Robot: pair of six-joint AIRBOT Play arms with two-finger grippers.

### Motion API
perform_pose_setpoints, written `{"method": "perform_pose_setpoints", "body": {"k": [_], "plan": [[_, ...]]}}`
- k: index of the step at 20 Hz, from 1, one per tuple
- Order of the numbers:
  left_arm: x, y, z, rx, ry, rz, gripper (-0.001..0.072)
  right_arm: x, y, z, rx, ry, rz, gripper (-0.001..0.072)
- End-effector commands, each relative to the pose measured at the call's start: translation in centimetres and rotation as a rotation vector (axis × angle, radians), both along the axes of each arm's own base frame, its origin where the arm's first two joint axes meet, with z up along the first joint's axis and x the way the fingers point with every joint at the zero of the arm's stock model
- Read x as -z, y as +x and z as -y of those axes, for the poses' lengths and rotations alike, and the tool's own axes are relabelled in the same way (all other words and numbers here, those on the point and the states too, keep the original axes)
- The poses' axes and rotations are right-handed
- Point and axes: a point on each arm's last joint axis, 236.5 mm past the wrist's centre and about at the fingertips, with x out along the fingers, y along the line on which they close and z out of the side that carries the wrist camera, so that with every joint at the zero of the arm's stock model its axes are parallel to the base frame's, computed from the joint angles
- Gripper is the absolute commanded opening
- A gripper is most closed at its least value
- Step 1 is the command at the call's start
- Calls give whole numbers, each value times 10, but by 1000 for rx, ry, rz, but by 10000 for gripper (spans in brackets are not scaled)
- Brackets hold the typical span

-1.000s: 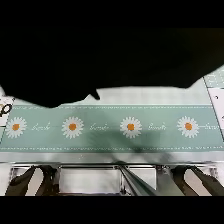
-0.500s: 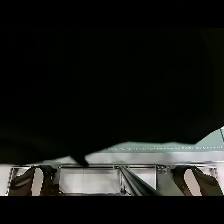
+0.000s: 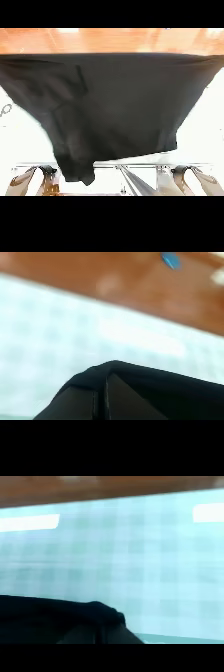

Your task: Fold the shirts.

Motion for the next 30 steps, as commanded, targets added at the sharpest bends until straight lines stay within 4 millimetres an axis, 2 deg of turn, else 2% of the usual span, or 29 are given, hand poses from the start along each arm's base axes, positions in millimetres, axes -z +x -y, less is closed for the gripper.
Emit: {"method": "perform_pose_setpoints", "body": {"k": [1,4,7,8,10,13,16,19,24,27,30], "plan": [[98,68,11,58,-167,-165,23,73,66,9,-31,145,-89,27],[158,131,16,42,-199,-251,23,134,122,23,-5,268,-153,27],[201,190,24,23,-219,-289,23,188,161,32,32,379,-220,27],[211,204,30,36,-221,-303,23,200,172,33,35,395,-235,27],[230,228,41,52,-243,-334,23,218,192,23,5,395,-257,27],[252,244,51,51,-300,-394,23,238,215,9,-9,407,-294,27],[261,240,52,65,-309,-430,23,256,219,9,6,394,-339,27],[263,220,56,130,-317,-500,23,261,208,13,-9,376,-380,27],[262,164,61,355,-224,-631,23,271,169,13,-91,380,-523,27],[288,120,65,426,-208,-791,23,296,140,23,-84,294,-658,27],[316,84,72,445,-256,-913,23,310,126,22,-87,293,-710,27]]}}
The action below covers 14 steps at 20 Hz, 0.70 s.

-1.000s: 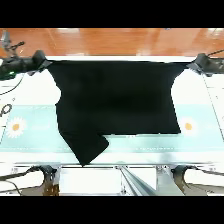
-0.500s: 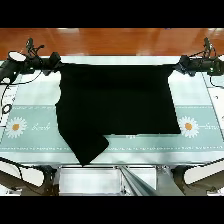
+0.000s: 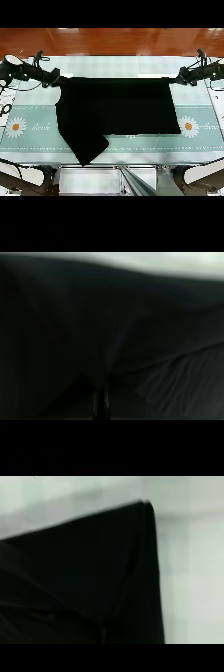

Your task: Fold the shirts.

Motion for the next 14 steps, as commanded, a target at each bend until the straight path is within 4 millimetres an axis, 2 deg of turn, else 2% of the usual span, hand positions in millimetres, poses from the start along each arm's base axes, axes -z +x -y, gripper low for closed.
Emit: {"method": "perform_pose_setpoints", "body": {"k": [1,4,8,9,10,11,14], "plan": [[29,-51,8,74,-24,-156,23,17,-23,2,-30,-20,-87,27],[46,-65,10,62,-29,-200,23,22,-25,-1,-37,-14,-101,27],[47,-66,13,52,-46,-206,26,26,-23,-8,-47,-20,-102,47],[45,-66,15,47,-58,-210,84,26,-21,-10,-31,-18,-108,223],[43,-69,17,41,-72,-236,295,26,-21,-10,-13,-11,-119,424],[38,-74,18,62,-79,-252,501,22,-24,-8,-9,-4,-136,414],[3,-78,5,88,-100,-251,507,-13,-41,11,16,39,-183,414]]}}
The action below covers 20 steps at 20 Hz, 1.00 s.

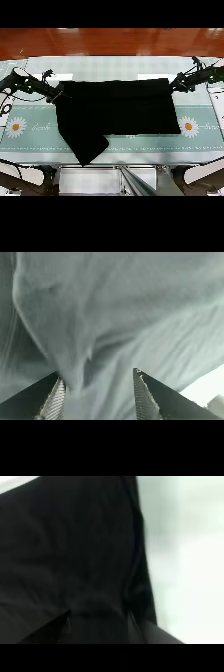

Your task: Fold the shirts.

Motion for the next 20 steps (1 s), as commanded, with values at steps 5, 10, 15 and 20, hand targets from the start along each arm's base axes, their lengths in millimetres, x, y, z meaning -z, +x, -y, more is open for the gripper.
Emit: {"method": "perform_pose_setpoints", "body": {"k": [5,10,15,20], "plan": [[-86,-16,-71,-157,155,190,507,-82,-57,60,173,-66,31,412],[-57,-102,-110,-455,233,232,506,-61,-115,21,208,-44,82,415],[-18,-152,-82,-677,34,151,508,-58,-145,-26,173,76,127,414],[3,-182,-58,-582,28,22,508,-67,-153,-34,134,78,152,414]]}}
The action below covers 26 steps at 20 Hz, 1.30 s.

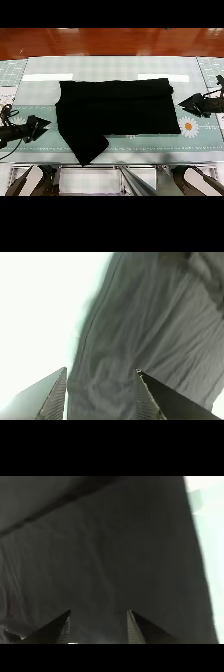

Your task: Fold the shirts.

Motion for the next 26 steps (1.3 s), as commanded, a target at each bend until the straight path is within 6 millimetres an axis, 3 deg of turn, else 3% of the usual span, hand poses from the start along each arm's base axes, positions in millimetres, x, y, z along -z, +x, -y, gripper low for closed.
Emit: {"method": "perform_pose_setpoints", "body": {"k": [1,7,12,19,21,23,25,26], "plan": [[22,-29,9,26,-14,-126,508,-5,-4,-8,-16,18,27,414],[30,-36,24,72,-80,-188,508,-5,-2,-7,-11,11,32,414],[51,-40,63,254,-43,-242,508,-5,-1,-6,-6,9,34,414],[44,-20,118,334,-125,-150,501,-4,3,-2,14,-5,47,414],[40,-16,123,357,-132,-109,17,0,2,11,40,-38,38,414],[37,-13,124,364,-134,-95,24,17,-16,42,100,-118,-54,414],[37,-13,123,363,-134,-95,23,37,-47,86,185,-237,-194,414],[37,-13,123,363,-134,-95,23,44,-65,98,206,-251,-260,414]]}}
